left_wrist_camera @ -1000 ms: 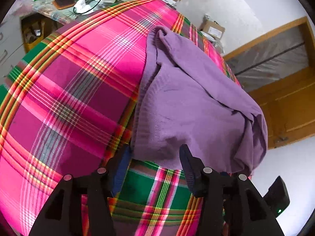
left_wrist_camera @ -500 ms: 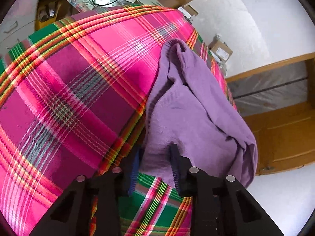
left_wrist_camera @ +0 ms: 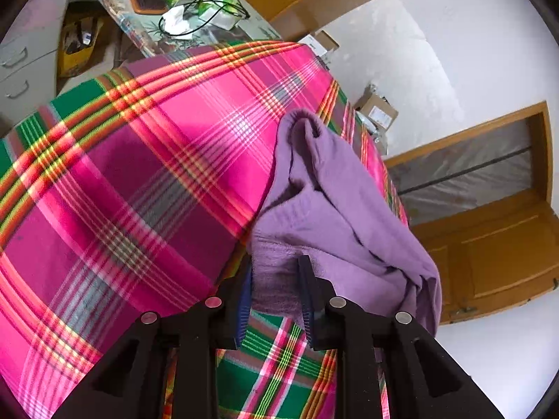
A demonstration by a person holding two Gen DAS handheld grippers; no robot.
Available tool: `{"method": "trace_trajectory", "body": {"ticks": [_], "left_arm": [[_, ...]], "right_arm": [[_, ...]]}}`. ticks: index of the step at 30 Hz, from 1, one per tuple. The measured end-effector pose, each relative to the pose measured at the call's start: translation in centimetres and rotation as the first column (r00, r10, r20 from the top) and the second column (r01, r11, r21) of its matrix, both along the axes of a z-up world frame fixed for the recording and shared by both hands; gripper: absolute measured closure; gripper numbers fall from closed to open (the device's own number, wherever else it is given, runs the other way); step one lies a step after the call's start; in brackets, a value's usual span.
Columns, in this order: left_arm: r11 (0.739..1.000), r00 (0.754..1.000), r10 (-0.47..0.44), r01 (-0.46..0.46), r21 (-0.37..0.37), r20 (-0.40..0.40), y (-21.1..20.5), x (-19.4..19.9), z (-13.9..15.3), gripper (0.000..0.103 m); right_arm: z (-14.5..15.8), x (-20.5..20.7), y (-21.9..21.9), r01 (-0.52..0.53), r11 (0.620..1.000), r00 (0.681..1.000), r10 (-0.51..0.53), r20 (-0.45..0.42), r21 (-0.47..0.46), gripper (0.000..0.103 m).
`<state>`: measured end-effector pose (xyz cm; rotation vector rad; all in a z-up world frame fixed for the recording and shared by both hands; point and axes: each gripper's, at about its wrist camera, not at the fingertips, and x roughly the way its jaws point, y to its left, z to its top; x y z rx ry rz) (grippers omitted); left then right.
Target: Fold clothes
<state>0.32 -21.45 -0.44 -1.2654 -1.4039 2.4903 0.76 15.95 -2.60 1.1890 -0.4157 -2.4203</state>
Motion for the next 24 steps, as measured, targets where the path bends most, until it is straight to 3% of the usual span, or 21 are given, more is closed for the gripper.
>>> {"method": "trace_trajectory", "body": {"ticks": [4, 10, 11, 14, 15, 24], "left_arm": [[1.000, 1.000, 0.006, -0.006, 0.002, -0.012, -0.5, -0.3, 0.2, 0.078], [1.000, 0.999, 0.011, -0.011, -0.012, -0.035, -1.5, -0.7, 0.8, 0.078], [1.000, 0.999, 0.012, -0.013, -0.017, -0.039, -1.6, -0.5, 1.0, 0.078], [0.999, 0.999, 0.013, -0.015, -0.033, -0.051, -1.9, -0.3, 1.5, 0.078], [0.999, 0.998, 0.014, -0.016, -0.035, -0.054, -1.9, -0.3, 1.6, 0.078], [0.996, 0.993, 0.060, -0.067, -0.063, -0.105, -3.2, 1.7, 3.4, 0.078]], "right_arm": [[0.0, -0.7, 1.9, 0.062, 0.980, 0.997, -0.052, 0.053, -0.191, 0.061], [-1.5, -2.2, 4.6, 0.182, 0.898, 0.978, -0.124, 0.166, -0.401, 0.062], [-1.7, -2.4, 4.9, 0.201, 0.890, 0.974, -0.136, 0.182, -0.410, 0.064], [-1.4, -2.6, 4.7, 0.204, 0.892, 0.974, -0.145, 0.172, -0.403, 0.090], [-1.2, -2.6, 4.6, 0.202, 0.895, 0.975, -0.147, 0.165, -0.397, 0.093], [2.8, -0.3, 4.9, 0.173, 0.928, 0.984, -0.175, 0.025, -0.328, 0.096]]}}
